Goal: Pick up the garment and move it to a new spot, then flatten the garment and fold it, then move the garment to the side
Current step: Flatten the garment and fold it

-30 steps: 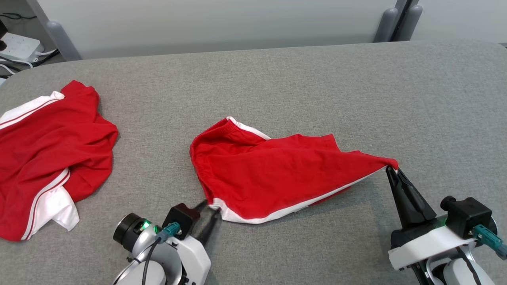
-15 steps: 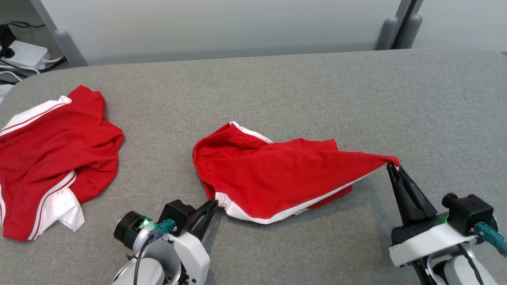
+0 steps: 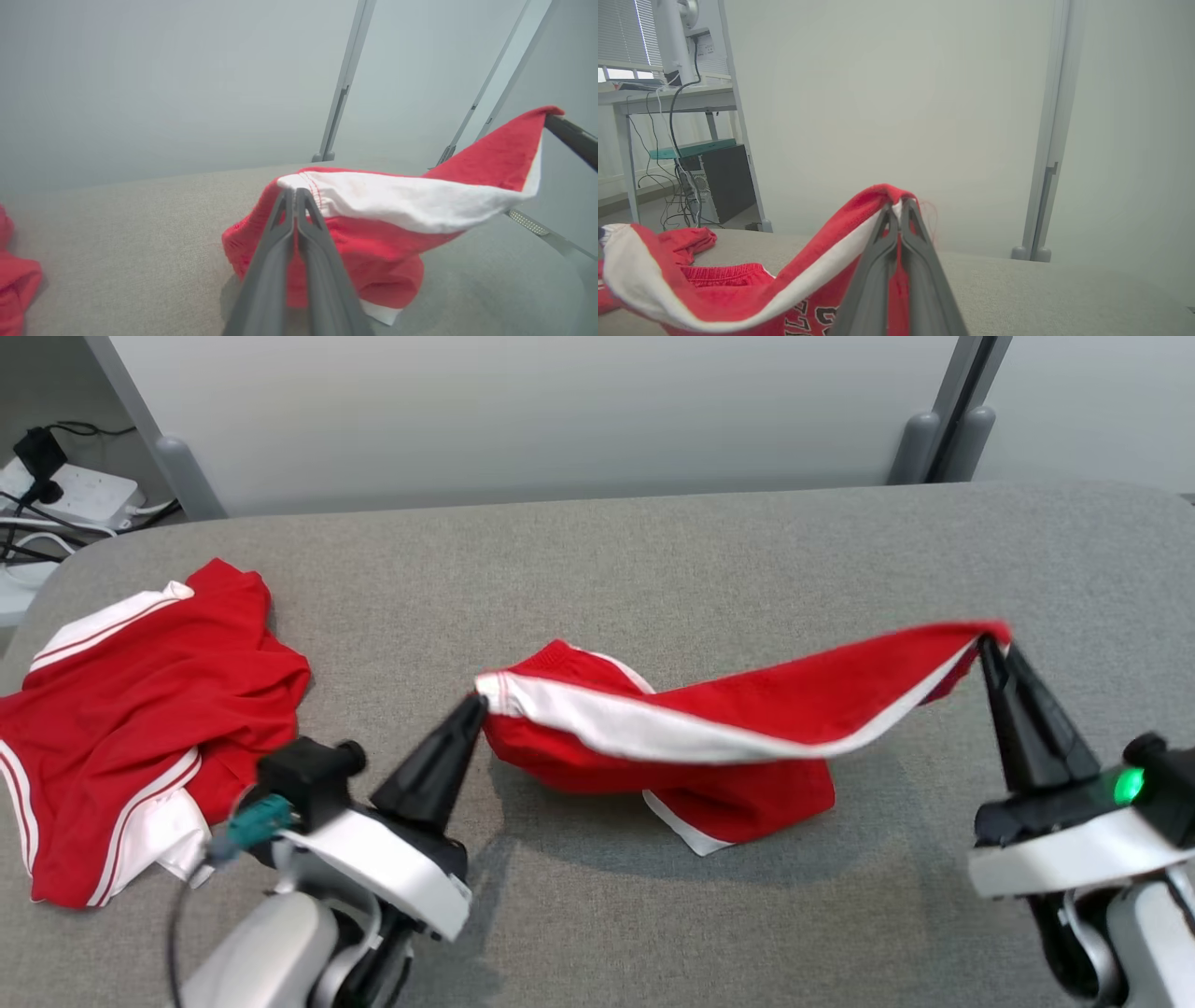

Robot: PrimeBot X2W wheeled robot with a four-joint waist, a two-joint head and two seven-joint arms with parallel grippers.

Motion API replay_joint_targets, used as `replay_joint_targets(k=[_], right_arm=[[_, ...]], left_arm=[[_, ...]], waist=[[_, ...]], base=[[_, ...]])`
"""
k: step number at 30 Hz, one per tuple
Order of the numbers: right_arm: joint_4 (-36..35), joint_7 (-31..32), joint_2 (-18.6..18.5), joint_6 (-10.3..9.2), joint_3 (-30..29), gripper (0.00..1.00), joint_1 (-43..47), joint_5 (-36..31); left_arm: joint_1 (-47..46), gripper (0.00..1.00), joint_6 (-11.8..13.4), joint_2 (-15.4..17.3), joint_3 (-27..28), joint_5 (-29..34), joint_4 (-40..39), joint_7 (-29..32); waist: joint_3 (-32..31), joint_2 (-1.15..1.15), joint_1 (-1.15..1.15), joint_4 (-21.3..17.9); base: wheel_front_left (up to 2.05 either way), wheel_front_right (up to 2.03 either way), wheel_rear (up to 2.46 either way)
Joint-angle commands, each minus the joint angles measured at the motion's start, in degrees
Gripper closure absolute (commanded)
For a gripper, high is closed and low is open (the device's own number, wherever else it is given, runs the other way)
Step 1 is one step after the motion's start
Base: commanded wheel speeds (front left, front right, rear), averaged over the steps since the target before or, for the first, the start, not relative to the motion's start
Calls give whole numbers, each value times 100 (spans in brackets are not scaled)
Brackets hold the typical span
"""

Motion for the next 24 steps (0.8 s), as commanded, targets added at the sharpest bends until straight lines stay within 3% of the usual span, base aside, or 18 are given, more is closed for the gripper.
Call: replay_joint_targets(k=[1, 9, 12, 18, 24], right_arm=[[-238, -60, -124, 23, 44, 100, -254, -41], [-762, -60, -633, 23, -86, 100, -911, 108], [-883, -60, -685, 23, -168, 100, -1020, 468], [-1358, -60, -1044, 23, -524, 100, -1151, 950], [-1921, 2, -1117, 23, -1066, 100, -1526, 803]], left_arm=[[-134, 100, -46, 183, 333, -108, -270, -44], [-354, 100, -153, 512, 1107, -1133, -1714, 391], [-486, 100, -138, 582, 1293, -1474, -2237, 629], [-810, 100, 48, 624, 1508, -1979, -3368, 1089], [-1243, 100, 218, 486, 1545, -2515, -3897, 1503]], waist=[[-46, 0, 0, 3], [-357, 0, 0, 29], [-490, 0, 0, 23], [-640, 0, 0, -51], [-657, 0, 0, -161]], base=[[0, 0, 0], [0, 0, 0], [0, 0, 0], [0, 0, 0], [0, 0, 0]])
